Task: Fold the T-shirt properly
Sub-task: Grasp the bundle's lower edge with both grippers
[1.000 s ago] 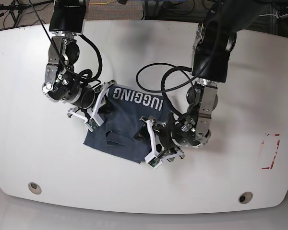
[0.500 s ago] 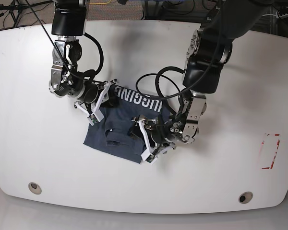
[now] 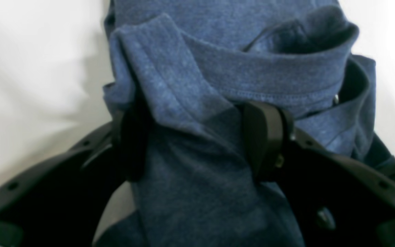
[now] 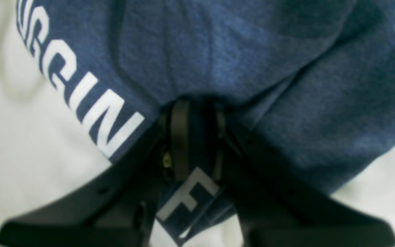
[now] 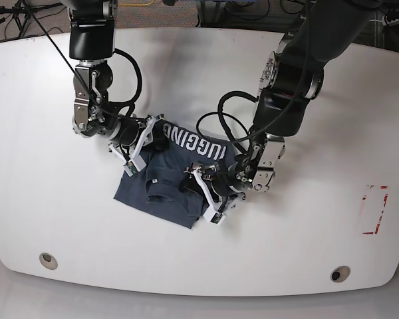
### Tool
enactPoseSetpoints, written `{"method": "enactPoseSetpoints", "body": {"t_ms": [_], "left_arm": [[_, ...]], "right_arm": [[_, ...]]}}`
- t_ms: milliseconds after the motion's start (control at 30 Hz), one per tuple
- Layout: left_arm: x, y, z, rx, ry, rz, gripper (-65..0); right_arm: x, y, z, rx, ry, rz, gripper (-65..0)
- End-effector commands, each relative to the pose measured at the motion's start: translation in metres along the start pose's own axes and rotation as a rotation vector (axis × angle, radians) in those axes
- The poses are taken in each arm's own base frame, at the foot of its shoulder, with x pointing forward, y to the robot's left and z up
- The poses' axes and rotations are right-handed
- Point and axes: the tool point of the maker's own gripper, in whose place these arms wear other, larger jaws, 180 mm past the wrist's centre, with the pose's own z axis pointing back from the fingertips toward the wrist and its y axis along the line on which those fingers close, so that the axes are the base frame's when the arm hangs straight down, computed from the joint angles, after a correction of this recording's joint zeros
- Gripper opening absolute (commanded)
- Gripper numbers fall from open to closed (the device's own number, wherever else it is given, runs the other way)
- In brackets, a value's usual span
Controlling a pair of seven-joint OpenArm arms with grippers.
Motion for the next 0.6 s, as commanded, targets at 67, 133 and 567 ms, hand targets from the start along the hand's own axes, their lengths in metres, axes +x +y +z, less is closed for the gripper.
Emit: {"method": "enactPoseSetpoints", "body": {"t_ms": [67,133,567], "left_arm": [[0.001,0.013,0.005,0.03,0.027,-0.009,-25.0],[-0.01,0.013,0.005,0.03,0.039,0.004,-25.1],[0.022,0.021,0.041,0.057,-0.082,-0.011,-25.0]], "right_arm": [[0.022,0.0,0.009,-0.015,-0.033,0.056,-54.9],[0.032,0.003,0.015,-0.024,-0.037,0.093,-54.9],[0.088,-0.01,0.047,-0.111,-0.084,0.258,-54.9]]}}
